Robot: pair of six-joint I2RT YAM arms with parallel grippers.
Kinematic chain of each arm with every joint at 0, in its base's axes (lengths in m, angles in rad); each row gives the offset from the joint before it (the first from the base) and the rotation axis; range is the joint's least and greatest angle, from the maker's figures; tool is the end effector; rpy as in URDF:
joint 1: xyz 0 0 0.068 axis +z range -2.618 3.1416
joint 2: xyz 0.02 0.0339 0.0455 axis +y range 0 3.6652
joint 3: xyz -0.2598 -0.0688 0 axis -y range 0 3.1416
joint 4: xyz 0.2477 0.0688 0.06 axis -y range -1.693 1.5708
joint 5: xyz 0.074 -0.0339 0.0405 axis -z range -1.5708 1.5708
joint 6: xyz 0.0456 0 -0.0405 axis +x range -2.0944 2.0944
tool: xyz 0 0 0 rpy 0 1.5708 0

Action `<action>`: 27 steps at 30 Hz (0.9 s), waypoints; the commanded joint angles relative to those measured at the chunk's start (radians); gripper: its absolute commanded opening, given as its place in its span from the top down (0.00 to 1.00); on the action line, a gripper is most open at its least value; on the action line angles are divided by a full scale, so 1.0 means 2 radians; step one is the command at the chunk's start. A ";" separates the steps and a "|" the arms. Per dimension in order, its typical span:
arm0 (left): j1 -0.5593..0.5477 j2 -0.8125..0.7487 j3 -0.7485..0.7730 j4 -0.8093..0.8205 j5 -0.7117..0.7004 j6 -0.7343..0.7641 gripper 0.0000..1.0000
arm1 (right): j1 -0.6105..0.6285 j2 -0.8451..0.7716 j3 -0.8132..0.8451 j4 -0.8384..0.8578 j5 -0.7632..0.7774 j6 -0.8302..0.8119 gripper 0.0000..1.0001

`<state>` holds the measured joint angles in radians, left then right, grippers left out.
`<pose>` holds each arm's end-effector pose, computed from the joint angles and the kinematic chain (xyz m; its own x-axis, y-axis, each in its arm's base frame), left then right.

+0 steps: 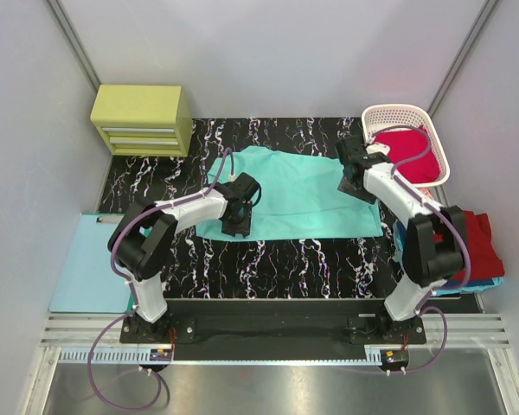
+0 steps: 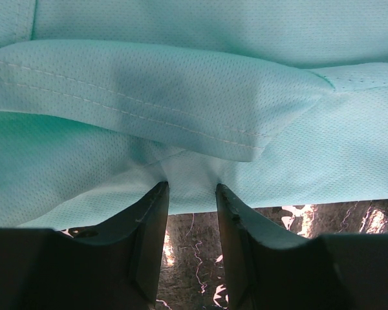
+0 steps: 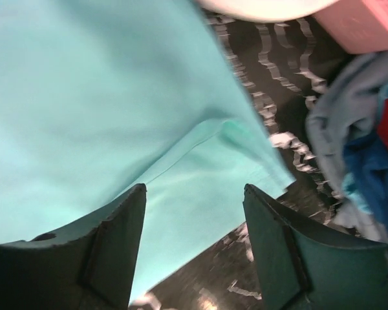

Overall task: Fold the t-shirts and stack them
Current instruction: Fold the flattened tshirt in 1/3 of the way

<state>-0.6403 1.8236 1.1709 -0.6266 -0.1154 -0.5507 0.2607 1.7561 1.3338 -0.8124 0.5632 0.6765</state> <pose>0.2858 -0.2064 0.1480 -0.9512 0.0604 -0.3026 0.0812 0.9951 -0.0564 0.3498 0.0681 0.2158 -0.7412 0.3502 -0.5727 0.5338 0.8248 -0.1865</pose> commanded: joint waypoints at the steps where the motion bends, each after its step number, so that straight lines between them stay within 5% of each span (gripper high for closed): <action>1: -0.002 -0.011 -0.006 0.014 0.015 -0.002 0.60 | 0.064 -0.071 -0.030 0.048 -0.086 -0.021 0.34; 7: -0.002 -0.008 0.004 0.013 0.011 -0.001 0.60 | 0.094 -0.027 -0.071 0.053 -0.154 0.012 0.63; 9: -0.001 -0.008 0.010 0.010 0.004 0.001 0.60 | 0.094 -0.013 -0.071 0.047 -0.147 0.014 0.66; 20: 0.004 -0.022 0.022 -0.007 -0.013 0.000 0.59 | 0.073 0.047 -0.024 0.020 -0.137 0.006 0.69; 27: 0.006 -0.029 0.036 -0.020 -0.028 0.002 0.59 | 0.073 0.075 -0.026 0.017 -0.157 -0.008 0.63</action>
<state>-0.6346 1.8202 1.1843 -0.6533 -0.1337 -0.5507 0.4076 1.8797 1.2564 -0.7551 0.2771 0.6811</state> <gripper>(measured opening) 0.406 0.344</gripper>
